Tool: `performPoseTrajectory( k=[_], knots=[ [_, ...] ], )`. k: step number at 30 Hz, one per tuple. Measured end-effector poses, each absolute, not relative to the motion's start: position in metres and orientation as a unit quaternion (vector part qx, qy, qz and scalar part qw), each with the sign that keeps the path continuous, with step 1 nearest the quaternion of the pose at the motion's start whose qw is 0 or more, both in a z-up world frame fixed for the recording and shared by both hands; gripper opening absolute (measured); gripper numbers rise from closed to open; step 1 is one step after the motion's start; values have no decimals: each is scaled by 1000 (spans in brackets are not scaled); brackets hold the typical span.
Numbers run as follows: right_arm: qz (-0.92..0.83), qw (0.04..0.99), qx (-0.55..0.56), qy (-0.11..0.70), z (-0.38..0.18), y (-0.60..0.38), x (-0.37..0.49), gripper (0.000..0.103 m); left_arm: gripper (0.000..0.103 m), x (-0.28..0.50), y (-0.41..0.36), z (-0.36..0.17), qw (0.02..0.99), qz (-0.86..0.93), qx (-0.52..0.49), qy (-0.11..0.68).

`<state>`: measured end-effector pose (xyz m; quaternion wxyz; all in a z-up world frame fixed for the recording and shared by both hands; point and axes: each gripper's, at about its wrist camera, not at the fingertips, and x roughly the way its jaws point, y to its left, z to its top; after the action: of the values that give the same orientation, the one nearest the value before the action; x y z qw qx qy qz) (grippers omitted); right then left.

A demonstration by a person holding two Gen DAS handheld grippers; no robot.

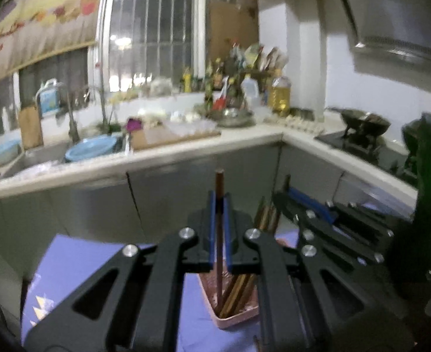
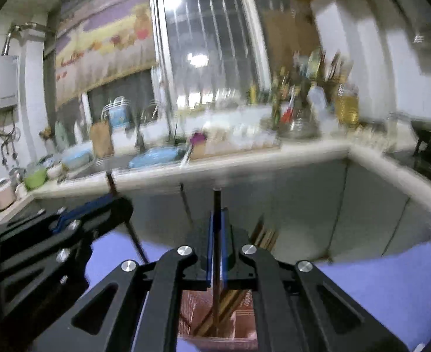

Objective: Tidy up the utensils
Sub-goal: 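Lift the held chopsticks over the pink basket and open both tools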

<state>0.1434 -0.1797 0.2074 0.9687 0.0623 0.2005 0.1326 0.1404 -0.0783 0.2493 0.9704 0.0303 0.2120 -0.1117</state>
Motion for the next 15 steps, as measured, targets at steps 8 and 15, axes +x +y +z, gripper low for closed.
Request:
performPoseTrajectory(
  k=[8, 15],
  knots=[
    [134, 954, 137, 232, 190, -200, 133, 33, 33, 146, -57, 209, 959, -95, -5, 267],
    [141, 962, 150, 177, 207, -209, 68, 38, 33, 89, -28, 229, 967, -106, -42, 229]
  ],
)
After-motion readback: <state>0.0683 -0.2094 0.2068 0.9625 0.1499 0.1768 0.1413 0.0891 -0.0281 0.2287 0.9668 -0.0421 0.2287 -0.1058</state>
